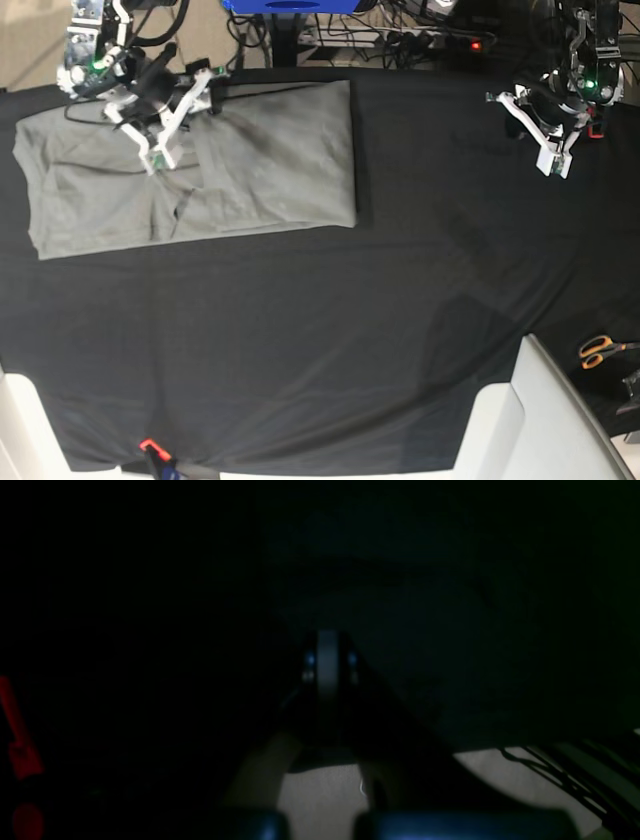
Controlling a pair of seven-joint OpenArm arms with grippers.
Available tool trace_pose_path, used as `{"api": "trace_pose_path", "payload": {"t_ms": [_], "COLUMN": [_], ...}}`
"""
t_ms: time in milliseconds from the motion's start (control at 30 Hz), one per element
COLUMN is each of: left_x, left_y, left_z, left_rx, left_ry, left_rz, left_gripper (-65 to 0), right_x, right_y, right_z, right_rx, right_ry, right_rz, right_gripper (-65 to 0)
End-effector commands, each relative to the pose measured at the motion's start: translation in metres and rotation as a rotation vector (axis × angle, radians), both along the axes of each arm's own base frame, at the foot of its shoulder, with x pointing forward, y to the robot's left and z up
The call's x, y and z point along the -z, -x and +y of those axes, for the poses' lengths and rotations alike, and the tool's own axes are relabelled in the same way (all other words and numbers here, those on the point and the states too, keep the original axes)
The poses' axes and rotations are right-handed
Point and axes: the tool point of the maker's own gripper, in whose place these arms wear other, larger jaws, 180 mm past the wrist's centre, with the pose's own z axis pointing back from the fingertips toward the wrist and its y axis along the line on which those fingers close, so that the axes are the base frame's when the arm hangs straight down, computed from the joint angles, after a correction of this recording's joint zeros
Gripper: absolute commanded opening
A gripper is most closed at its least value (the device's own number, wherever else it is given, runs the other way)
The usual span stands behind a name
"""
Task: Fold the T-shirt properly
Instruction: 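Press and smooth the folded shirt with the right gripper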
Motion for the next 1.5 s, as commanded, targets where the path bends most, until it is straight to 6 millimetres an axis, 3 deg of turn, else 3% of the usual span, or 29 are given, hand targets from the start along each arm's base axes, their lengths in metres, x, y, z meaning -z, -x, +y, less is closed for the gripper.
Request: {"api": "trace_pose_path", "payload": {"t_ms": [0,67,167,300,467,867,933,1033,1100,1467], "left_x": [-0.008,-0.007,-0.006,-0.005,-0.004,-0.002,-0.001,-0.001,0.0,0.0], "left_y": [-0.007,-0.006,-0.005,-0.004,-0.002,0.004,0.005,0.005,0.006,0.005], "left_z": [0.005,0.005,0.004,-0.002,-0.004,-0.003,-0.002,-0.003,-0.003,-0.003], "left_rx": [0.008,0.006,0.006,-0.001,0.0,-0.004,-0.005,-0.005,-0.005,-0.006], "left_ry": [-0.014,-0.012,-0.01,0.005,0.009,0.007,0.007,0.008,0.008,0.008], "left_rz": [-0.029,-0.026,-0.024,-0.028,-0.023,-0.013,-0.01,-0.008,-0.005,-0.007], "left_gripper": [-65.0,-65.0,-65.0,-65.0,-65.0,-65.0,-65.0,-65.0,-65.0,-65.0], "right_x": [-0.017,-0.035,-0.051,-0.034,-0.015,0.019,0.02,0.017,0.017,0.002], "right_y": [-0.015,-0.032,-0.066,-0.102,-0.134,-0.146,-0.146,-0.148,-0.148,-0.16], "right_z": [-0.001,-0.003,0.013,0.034,0.039,0.042,0.042,0.041,0.041,0.02], "right_rx": [0.028,0.06,-0.014,-0.127,-0.112,-0.075,-0.073,-0.069,-0.07,-0.002], "right_ry": [-0.004,-0.004,-0.018,-0.026,-0.06,-0.106,-0.106,-0.11,-0.109,-0.093], "right_rz": [-0.075,-0.168,-0.265,-0.243,-0.239,-0.199,-0.197,-0.213,-0.213,-0.262], "right_gripper": [-27.3,-27.3,-27.0,-27.2,-27.2,-27.8,-34.4,-55.4,-65.0,-63.6]}}
